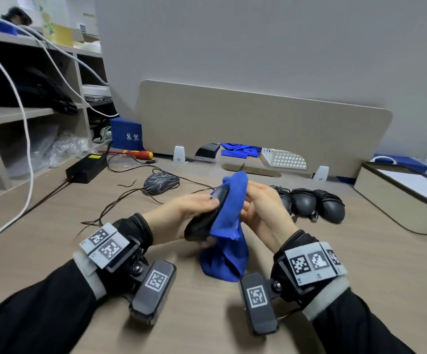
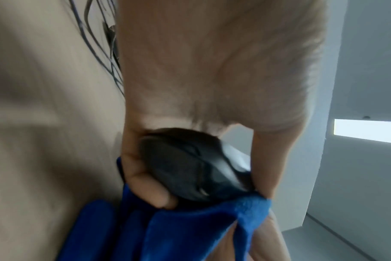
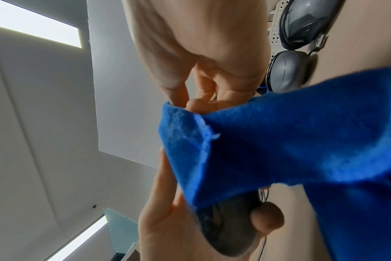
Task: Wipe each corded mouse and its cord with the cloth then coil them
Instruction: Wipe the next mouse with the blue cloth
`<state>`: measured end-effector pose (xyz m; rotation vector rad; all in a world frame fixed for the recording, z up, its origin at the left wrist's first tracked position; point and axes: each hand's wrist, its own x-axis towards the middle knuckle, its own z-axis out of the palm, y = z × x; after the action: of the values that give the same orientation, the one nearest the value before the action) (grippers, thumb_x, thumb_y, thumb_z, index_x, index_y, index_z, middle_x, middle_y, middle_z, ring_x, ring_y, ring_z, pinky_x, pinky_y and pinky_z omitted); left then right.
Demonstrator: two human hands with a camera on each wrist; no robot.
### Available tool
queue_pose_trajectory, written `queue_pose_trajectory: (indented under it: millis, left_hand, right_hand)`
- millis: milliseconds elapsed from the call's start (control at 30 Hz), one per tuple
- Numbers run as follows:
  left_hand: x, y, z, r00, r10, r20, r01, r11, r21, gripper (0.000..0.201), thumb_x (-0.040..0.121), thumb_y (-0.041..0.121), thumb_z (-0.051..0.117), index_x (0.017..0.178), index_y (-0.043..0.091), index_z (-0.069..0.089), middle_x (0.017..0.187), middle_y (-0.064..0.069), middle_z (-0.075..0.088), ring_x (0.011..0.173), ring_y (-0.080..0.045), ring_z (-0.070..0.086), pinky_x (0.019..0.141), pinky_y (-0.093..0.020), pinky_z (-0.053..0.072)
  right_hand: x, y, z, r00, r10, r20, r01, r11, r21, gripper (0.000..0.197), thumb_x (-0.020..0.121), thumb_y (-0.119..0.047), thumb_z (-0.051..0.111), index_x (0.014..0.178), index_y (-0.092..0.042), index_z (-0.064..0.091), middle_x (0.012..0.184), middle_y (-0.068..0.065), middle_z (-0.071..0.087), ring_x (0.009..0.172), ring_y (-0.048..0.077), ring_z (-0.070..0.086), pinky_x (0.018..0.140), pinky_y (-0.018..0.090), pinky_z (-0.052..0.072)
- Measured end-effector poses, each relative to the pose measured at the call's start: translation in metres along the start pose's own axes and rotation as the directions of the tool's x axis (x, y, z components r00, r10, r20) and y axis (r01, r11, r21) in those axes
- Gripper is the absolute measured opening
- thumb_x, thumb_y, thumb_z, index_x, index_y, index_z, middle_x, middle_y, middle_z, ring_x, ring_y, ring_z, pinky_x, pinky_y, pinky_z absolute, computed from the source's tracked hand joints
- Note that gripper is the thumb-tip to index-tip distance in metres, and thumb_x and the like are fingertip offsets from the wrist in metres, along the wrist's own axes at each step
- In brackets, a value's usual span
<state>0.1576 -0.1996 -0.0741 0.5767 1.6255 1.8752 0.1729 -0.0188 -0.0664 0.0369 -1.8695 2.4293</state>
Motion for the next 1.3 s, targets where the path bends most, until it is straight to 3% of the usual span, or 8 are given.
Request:
queue_pose_trajectory:
  millis: [100,233,400,533,700,867,1000,1300]
  left_hand:
    - [-0.002,0.003,0.0,0.998,-0.051,0.025,0.054,0.985,-0.166,0.045,0.093,0.04,0.049,0.113,0.002,0.061,0.092,-0.017,0.063,0.066,-0.028,0.054,0.048,-0.027,0.039]
    - [-0.001,0.003,0.006,0.996,-0.077,0.048,0.083,0.985,-0.151,0.055,0.093,0.056,0.037,0.107,0.009,0.062,0.082,-0.011,0.066,0.052,-0.022,0.047,0.042,-0.021,0.024]
    - [-0.001,-0.003,0.005,0.995,-0.067,0.077,0.069,0.997,-0.018,0.04,0.088,0.052,0.058,0.095,0.016,0.072,0.081,-0.01,0.068,0.05,-0.021,0.052,0.041,-0.023,0.031]
    - [0.004,-0.002,0.006,0.999,-0.031,-0.013,0.03,0.999,-0.029,0.026,0.082,0.03,0.065,0.096,0.011,0.076,0.099,-0.012,0.073,0.082,-0.024,0.068,0.07,-0.035,0.054]
    - [0.008,-0.004,0.004,0.995,0.101,-0.017,-0.1,0.993,0.067,0.051,0.091,0.039,0.054,0.123,0.0,0.061,0.123,-0.016,0.068,0.115,-0.026,0.064,0.104,-0.037,0.048]
    - [0.001,0.004,-0.005,0.99,0.136,0.037,-0.14,0.979,0.148,0.049,0.097,0.041,0.044,0.122,0.002,0.061,0.122,-0.015,0.068,0.111,-0.03,0.065,0.098,-0.037,0.052]
    - [-0.014,0.017,-0.021,0.996,0.034,0.077,-0.058,0.942,0.331,0.027,0.097,0.039,0.054,0.101,0.013,0.061,0.083,-0.019,0.065,0.059,-0.031,0.063,0.054,-0.032,0.052]
    - [-0.024,0.032,-0.044,0.995,-0.034,0.093,-0.003,0.929,0.37,0.039,0.058,0.015,0.06,0.089,-0.009,0.061,0.091,-0.033,0.068,0.079,-0.045,0.068,0.073,-0.04,0.058]
  right_hand:
    - [0.0,-0.004,-0.003,1.0,-0.03,0.009,0.03,0.999,-0.043,0.02,0.1,-0.009,0.055,0.113,0.001,0.066,0.062,-0.008,0.06,0.05,0.006,0.053,0.049,0.021,0.041]
    - [-0.001,0.001,0.005,0.998,-0.049,0.047,0.06,0.961,-0.269,0.019,0.1,-0.016,0.059,0.117,-0.011,0.065,0.092,0.001,0.066,0.067,0.015,0.055,0.057,0.027,0.044]
    - [-0.003,0.0,0.008,0.996,-0.081,-0.031,0.064,0.928,-0.368,0.013,0.097,-0.018,0.061,0.094,-0.009,0.069,0.073,0.004,0.059,0.061,0.019,0.045,0.047,0.024,0.033]
    - [-0.006,-0.006,0.003,0.993,-0.104,-0.059,0.075,0.925,-0.372,0.024,0.095,-0.009,0.059,0.072,-0.014,0.064,0.059,-0.001,0.051,0.043,0.009,0.039,0.041,0.019,0.03]
    - [-0.006,-0.003,0.006,0.992,-0.08,-0.095,0.045,0.944,-0.327,0.025,0.092,-0.01,0.064,0.068,-0.017,0.062,0.059,-0.001,0.05,0.042,0.008,0.035,0.044,0.02,0.029]
    - [-0.008,-0.006,0.008,0.994,-0.064,-0.087,0.04,0.966,-0.255,0.017,0.093,-0.008,0.062,0.078,-0.013,0.067,0.063,-0.001,0.053,0.044,0.009,0.037,0.045,0.019,0.034]
    - [-0.007,-0.017,-0.001,0.99,-0.066,-0.125,0.044,0.984,-0.172,0.015,0.096,-0.007,0.058,0.085,-0.012,0.068,0.063,-0.003,0.054,0.043,0.008,0.038,0.047,0.018,0.037]
    - [-0.006,-0.013,0.001,0.995,-0.017,-0.095,0.009,0.996,-0.085,0.017,0.099,-0.01,0.054,0.088,-0.009,0.066,0.061,0.0,0.053,0.042,0.008,0.041,0.041,0.017,0.035]
